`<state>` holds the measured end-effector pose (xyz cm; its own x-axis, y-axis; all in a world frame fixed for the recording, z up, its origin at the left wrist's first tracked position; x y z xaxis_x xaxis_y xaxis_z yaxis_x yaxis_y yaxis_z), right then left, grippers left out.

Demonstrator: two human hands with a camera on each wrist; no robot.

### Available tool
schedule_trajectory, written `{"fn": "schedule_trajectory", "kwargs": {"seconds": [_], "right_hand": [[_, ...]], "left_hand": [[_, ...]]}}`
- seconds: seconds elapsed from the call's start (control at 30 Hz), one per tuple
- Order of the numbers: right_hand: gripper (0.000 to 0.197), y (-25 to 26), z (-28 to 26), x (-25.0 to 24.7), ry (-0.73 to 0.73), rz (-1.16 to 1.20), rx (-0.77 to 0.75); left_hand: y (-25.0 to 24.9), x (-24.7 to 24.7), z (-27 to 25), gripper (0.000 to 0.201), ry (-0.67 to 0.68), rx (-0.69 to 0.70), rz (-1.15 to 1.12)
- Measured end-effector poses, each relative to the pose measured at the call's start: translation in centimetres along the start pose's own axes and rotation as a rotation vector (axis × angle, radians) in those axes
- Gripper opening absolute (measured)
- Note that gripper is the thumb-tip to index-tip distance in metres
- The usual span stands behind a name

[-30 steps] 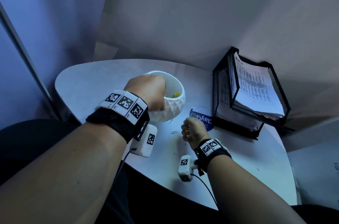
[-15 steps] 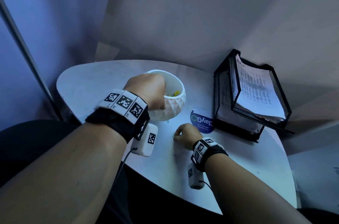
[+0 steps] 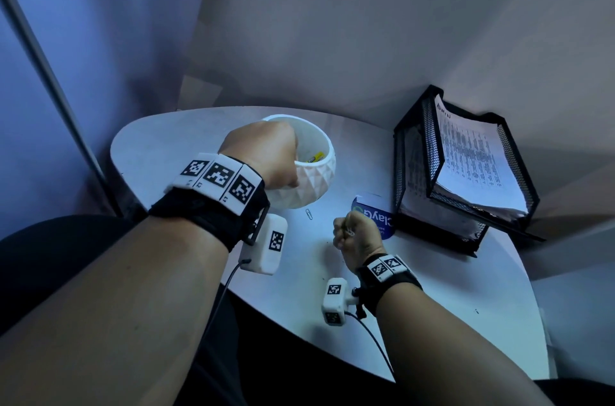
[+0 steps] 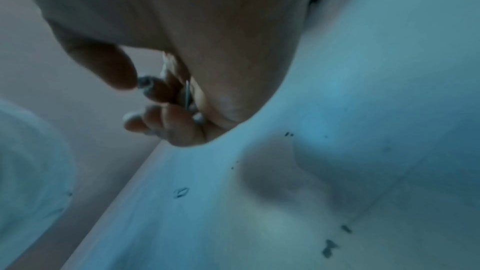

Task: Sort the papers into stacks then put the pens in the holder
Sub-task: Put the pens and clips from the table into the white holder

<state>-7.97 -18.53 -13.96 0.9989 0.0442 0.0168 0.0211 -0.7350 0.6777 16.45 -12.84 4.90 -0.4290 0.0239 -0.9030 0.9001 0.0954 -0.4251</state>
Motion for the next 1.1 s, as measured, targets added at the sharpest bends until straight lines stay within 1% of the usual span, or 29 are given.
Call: {"fn": "schedule_trajectory", "kwargs": {"seconds": [0.07, 0.13, 0.2, 0.27, 0.33, 0.4, 0.43, 0.47, 0.53, 0.6, 0.63, 0.7, 0.8, 0.87, 0.93, 1.03, 1.1], "right_hand": [[0.022, 0.9, -0.1, 0.6, 0.041, 0.138, -0.009], [0.023, 1.3, -0.1, 1.3, 0.049, 0.191, -0.008], [0.023, 1.6, 0.2, 1.8, 0.012, 0.158, -0.028], [0.022, 1.8, 1.1, 2.0, -0.050, 0.071, -0.058], [0.019, 1.9, 2.5, 2.3, -0.131, -0.104, -0.084], [0.009, 2.2, 2.8, 3.1, -0.196, -0.403, -0.124], [0.009, 2.3, 2.9, 3.7, -0.213, -0.559, -0.147], [0.015, 2.4, 2.7, 4.3, -0.224, -0.707, -0.176], [0.017, 2.5, 2.6, 5.6, -0.240, -0.941, -0.259], [0.006, 2.4, 2.7, 6.3, -0.253, -1.057, -0.291], [0.005, 2.3, 3.0, 6.5, -0.257, -1.086, -0.292], [0.009, 2.1, 3.1, 6.5, -0.241, -1.139, -0.281], [0.010, 1.7, 2.3, 6.2, -0.238, -1.206, -0.320], [0.010, 1.2, 1.9, 4.7, -0.253, -1.135, -0.307], [0.012, 0.7, 1.4, 1.9, -0.282, -0.907, -0.245], [0.015, 0.8, -0.1, -3.4, -0.317, -0.318, -0.142], [0.013, 1.3, -1.2, -5.9, -0.283, 0.041, -0.126]], "left_hand": [[0.2, -0.2, 0.1, 0.023, -0.012, -0.015, -0.002], [0.4, -0.4, 0.2, 0.022, -0.022, -0.027, -0.004], [0.6, -0.4, 0.2, 0.023, -0.028, -0.037, -0.008], [0.7, -0.4, 0.4, 0.023, -0.031, -0.034, -0.009], [0.9, -0.3, 0.4, 0.023, -0.035, -0.032, -0.003], [1.0, -0.2, 0.4, 0.023, -0.040, -0.039, 0.003], [1.1, -0.2, 0.4, 0.023, -0.039, -0.042, 0.007], [1.1, -0.1, 0.5, 0.024, -0.038, -0.044, 0.011], [1.2, -0.1, 0.6, 0.023, -0.037, -0.046, 0.019], [1.2, 0.0, 0.7, 0.022, -0.033, -0.043, 0.023], [1.2, 0.1, 0.7, 0.022, -0.031, -0.041, 0.025], [1.0, 0.3, 0.7, 0.023, -0.025, -0.032, 0.029], [0.4, 0.5, 0.8, 0.026, -0.004, -0.006, 0.057], [-0.1, 0.7, 0.9, 0.027, 0.012, 0.014, 0.081], [-0.8, 0.9, 0.8, 0.026, 0.026, 0.038, 0.101], [-2.0, 1.7, 0.6, 0.025, 0.063, 0.069, 0.126], [-3.1, 2.5, 0.2, 0.024, 0.092, 0.092, 0.154]]}}
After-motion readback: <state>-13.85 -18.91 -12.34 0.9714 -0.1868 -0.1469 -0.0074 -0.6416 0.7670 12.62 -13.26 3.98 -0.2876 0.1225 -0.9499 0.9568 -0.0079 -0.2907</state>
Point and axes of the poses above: each hand's wrist, its own z-axis towards the middle knuckle, its own x-axis out of the palm, y = z × x, the point moved 9 cm from there along z, towards the middle knuckle, and after that the axes turned 14 degrees about x, right-handed, at the moved point
